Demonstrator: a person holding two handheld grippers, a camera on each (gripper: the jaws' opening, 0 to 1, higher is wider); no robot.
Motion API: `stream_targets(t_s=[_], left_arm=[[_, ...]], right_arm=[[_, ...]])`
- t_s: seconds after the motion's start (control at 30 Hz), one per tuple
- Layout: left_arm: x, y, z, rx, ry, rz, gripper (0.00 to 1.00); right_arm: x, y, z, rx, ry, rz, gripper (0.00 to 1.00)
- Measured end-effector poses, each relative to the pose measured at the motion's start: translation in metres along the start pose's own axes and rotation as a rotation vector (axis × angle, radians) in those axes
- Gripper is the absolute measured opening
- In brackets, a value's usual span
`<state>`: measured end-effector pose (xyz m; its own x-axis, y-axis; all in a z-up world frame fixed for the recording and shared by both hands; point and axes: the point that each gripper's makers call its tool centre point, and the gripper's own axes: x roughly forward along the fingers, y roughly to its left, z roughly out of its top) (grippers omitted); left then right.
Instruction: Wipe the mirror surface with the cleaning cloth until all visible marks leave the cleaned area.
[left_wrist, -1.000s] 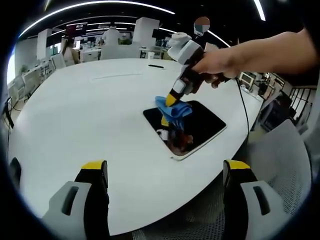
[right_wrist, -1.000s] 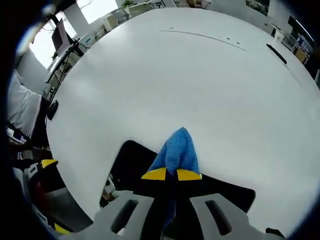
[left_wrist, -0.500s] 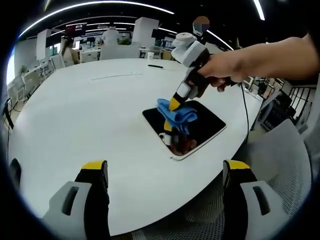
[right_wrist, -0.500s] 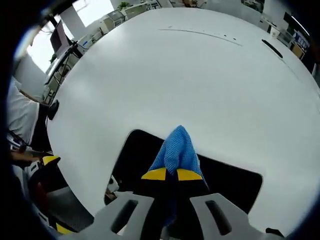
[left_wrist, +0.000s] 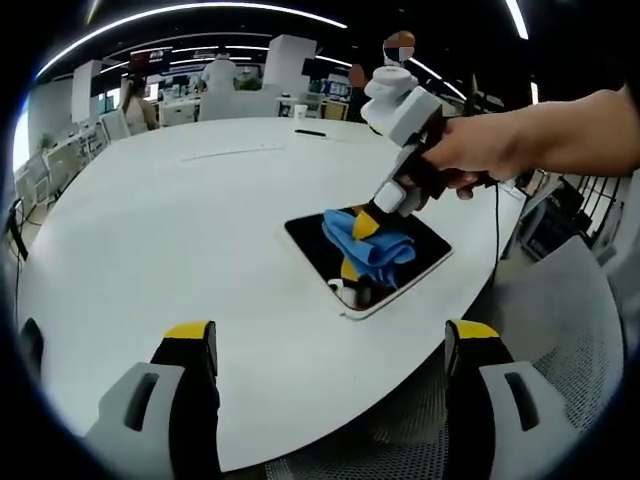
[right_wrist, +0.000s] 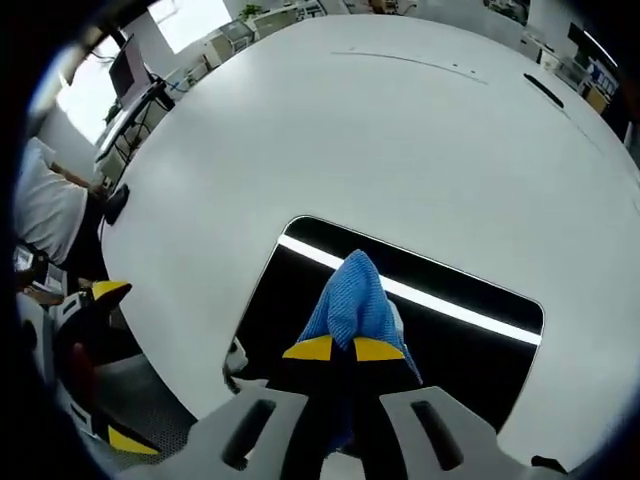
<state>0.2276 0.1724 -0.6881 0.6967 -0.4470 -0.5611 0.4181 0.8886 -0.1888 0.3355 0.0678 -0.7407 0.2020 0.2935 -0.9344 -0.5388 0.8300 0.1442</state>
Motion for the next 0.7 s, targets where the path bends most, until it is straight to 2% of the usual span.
stream_targets(t_s=[0.2, 0.7], left_arm=[[0.000, -0.001, 0.000, 0.005, 0.002, -0.003, 0.93], [-0.002, -0.003, 0.000, 0.017, 0.010, -0.005, 0.92]], right_arm=[[-0.005, 0.009, -0.016, -0.012, 0.001, 0.005, 0.00], [-0.010, 0.023, -0.037, -0.015, -0.001, 0.024, 0.00]])
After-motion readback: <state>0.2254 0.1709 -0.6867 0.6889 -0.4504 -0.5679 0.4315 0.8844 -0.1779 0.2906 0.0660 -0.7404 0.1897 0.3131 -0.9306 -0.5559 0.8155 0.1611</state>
